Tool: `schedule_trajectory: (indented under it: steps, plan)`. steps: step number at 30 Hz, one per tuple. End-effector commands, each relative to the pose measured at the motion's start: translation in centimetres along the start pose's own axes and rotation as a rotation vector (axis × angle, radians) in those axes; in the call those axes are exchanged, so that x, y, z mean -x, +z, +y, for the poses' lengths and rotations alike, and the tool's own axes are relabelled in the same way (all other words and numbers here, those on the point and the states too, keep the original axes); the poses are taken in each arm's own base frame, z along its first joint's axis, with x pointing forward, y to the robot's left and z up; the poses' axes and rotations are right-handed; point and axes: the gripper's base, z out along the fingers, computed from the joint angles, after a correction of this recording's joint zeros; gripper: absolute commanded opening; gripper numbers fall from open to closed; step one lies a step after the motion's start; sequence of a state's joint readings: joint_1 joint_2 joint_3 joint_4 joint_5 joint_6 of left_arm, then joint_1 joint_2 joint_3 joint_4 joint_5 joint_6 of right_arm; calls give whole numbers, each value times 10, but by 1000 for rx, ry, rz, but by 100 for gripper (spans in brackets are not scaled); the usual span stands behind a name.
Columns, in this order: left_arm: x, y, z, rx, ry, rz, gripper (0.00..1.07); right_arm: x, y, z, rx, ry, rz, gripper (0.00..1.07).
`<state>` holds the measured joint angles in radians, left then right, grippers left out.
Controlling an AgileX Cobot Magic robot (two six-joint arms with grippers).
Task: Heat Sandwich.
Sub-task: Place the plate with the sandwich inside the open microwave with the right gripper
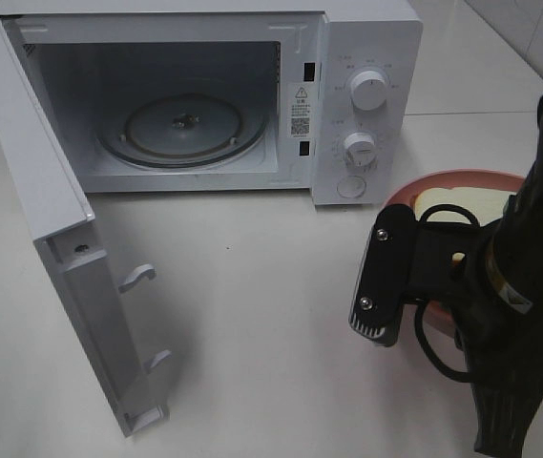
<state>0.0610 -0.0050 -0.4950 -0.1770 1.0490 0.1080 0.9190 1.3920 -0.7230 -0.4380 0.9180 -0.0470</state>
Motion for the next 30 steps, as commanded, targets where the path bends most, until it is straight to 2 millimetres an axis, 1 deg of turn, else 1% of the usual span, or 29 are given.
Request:
schedule_trajectory:
  steps: [1,5,15,17,20,25,28,30]
  plan:
    - [-1,-3,0,1,5,-35,103,1,-1,-1,-24,-69,-28,2]
    - [-1,-3,0,1,5,-35,103,5,-1,-2,-31,-167,-71,2]
    - [-1,-3,0,1,5,-35,103,14,-2,-2,-52,-300,-165,3]
    - [-1,-3,0,1,5,-35,103,14,-2,-2,-54,-315,-168,3]
    - [-1,-3,0,1,5,-35,103,15,-3,-2,-63,-411,-176,3]
    - [-1,-3,0,1,5,-35,103,16,-3,-2,-76,-489,-185,4]
    - [-1,-3,0,1,5,-35,103,18,-3,-2,-85,-511,-200,3]
    - [-1,-3,0,1,5,-35,103,20,-4,-1,-80,-483,-227,3]
